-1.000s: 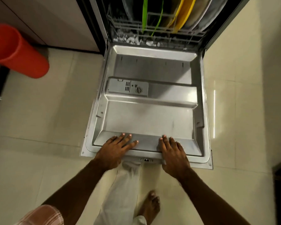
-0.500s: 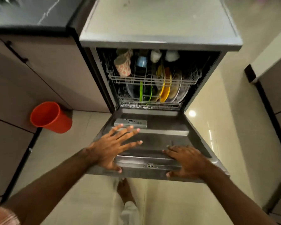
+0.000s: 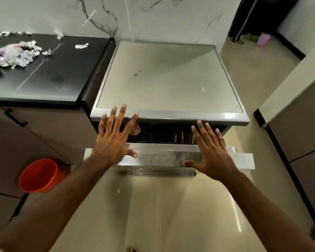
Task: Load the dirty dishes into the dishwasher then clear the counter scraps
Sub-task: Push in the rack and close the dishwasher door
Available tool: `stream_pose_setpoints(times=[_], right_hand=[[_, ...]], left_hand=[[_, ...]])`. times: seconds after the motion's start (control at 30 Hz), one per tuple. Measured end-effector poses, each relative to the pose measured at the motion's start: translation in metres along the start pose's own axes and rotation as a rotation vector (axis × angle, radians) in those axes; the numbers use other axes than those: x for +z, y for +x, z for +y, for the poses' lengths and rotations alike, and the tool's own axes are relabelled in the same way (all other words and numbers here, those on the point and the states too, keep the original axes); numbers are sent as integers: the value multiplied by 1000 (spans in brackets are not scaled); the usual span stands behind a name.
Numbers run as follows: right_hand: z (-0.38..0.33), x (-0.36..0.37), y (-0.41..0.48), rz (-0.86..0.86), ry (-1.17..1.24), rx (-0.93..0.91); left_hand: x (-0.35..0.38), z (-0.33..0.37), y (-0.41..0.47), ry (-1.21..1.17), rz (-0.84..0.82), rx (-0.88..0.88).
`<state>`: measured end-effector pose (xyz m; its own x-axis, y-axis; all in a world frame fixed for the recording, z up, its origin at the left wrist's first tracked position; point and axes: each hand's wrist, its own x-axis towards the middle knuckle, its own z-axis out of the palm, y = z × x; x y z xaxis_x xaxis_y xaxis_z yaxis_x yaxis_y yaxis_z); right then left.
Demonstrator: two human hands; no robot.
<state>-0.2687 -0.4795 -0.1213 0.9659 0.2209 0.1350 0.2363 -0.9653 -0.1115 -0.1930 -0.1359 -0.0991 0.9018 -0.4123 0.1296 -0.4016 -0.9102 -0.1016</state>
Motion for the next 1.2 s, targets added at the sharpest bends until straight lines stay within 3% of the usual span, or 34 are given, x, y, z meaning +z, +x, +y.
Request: stream_pose_setpoints(times=[0.17, 0.27, 0.6, 0.77, 1.2], right_hand=[[11, -3, 66, -92, -20, 50], [12, -3, 78, 1, -44, 84], [11, 1, 83, 93, -142, 112], [2, 10, 97, 219, -165, 177], [6, 28, 102, 259, -195, 195]], left_hand=[[-4, -16, 67, -131, -100, -39], [-6, -20, 98, -242, -251, -58], [-16, -11, 109, 34, -460, 65], [-16, -14, 113, 54, -436, 90], [-7, -13, 111, -28, -444, 52]])
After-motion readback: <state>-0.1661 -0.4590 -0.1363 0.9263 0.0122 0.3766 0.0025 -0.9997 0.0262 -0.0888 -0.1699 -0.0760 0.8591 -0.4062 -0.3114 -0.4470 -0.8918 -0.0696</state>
